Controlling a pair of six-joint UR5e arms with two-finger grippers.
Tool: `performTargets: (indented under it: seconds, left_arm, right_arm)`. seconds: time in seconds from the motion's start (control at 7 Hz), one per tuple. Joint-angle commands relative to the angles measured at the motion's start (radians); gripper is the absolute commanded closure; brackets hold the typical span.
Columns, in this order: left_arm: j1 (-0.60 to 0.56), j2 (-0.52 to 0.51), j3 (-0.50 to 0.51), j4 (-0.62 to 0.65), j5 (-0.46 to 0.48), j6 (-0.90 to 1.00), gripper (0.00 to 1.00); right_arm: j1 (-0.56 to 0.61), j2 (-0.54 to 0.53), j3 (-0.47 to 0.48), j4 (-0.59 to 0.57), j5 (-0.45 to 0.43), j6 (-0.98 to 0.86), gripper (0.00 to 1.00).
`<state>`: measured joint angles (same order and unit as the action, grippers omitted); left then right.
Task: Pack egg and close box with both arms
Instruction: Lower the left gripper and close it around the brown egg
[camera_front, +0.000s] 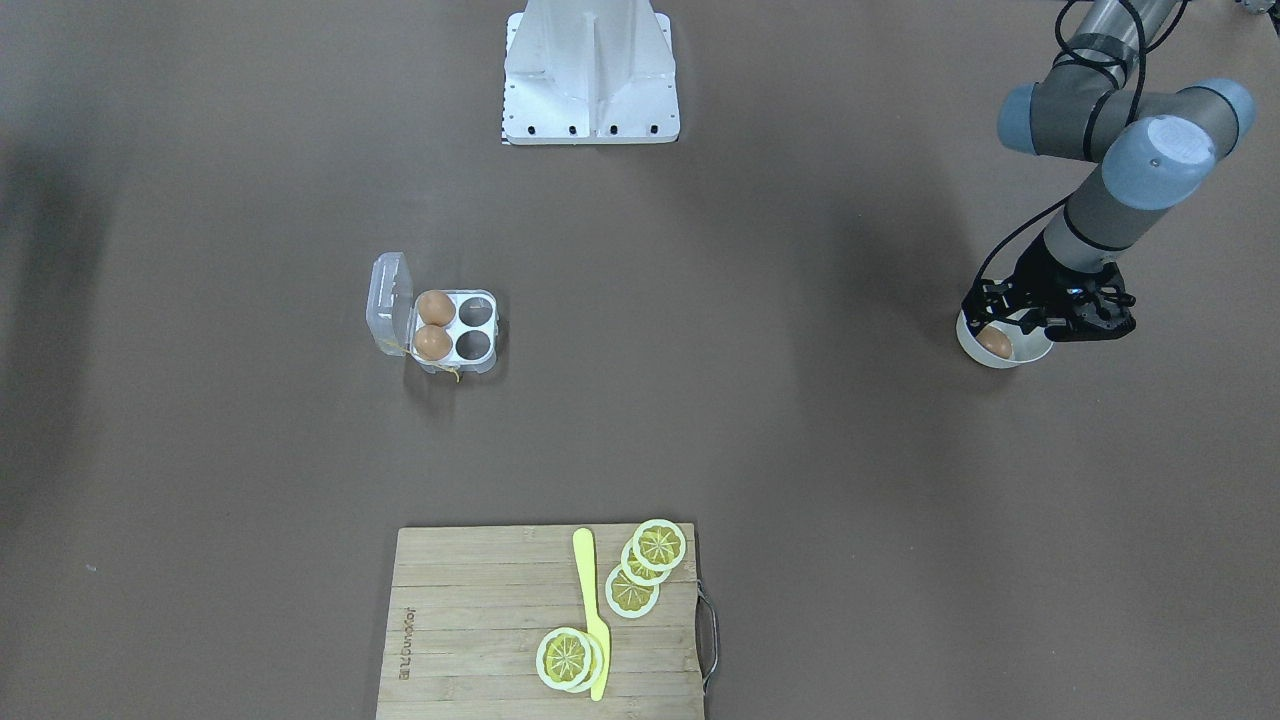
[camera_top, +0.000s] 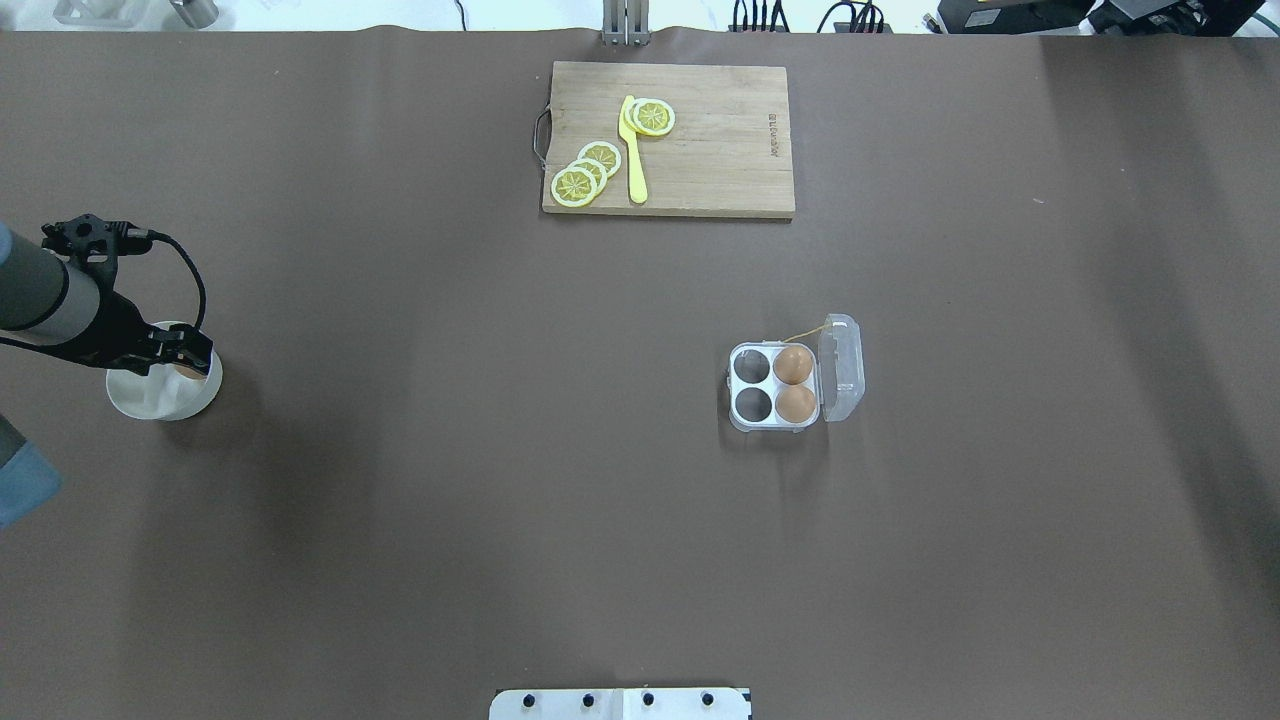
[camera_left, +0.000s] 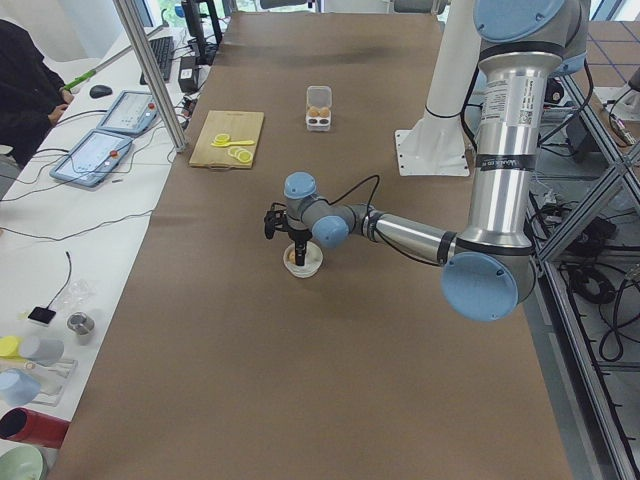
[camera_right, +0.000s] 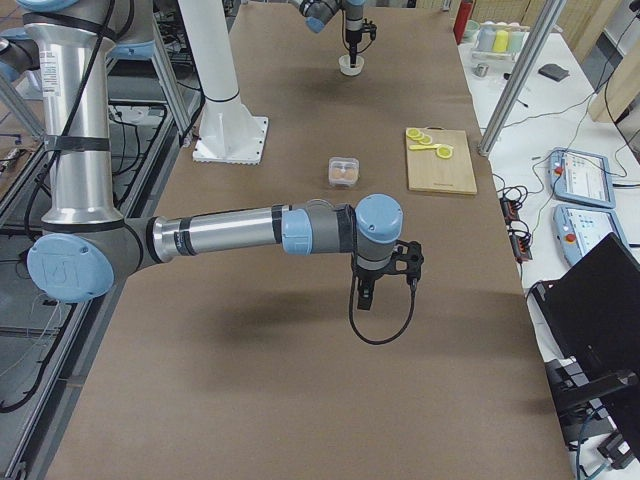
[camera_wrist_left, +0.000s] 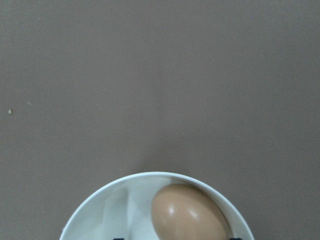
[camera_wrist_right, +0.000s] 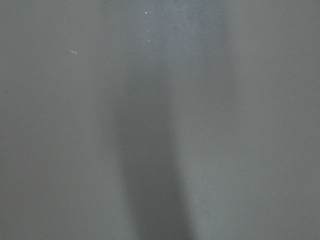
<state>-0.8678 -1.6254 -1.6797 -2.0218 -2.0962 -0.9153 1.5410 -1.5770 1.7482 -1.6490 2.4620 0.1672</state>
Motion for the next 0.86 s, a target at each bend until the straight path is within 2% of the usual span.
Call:
performTargets:
  seconds: [0.0, 0.71]
  left_arm:
    - [0.001, -0.001, 0.012, -0.002, 0.002, 0.01, 0.24]
    - [0.001, -0.005, 0.021, -0.002, 0.002, 0.015, 0.25]
  right_arm:
    - [-0.001, 0.0, 0.001, 0.0, 0.0, 0.0, 0.0]
    - [-0.001, 0.0, 0.002, 0.0, 0.0, 0.0, 0.0]
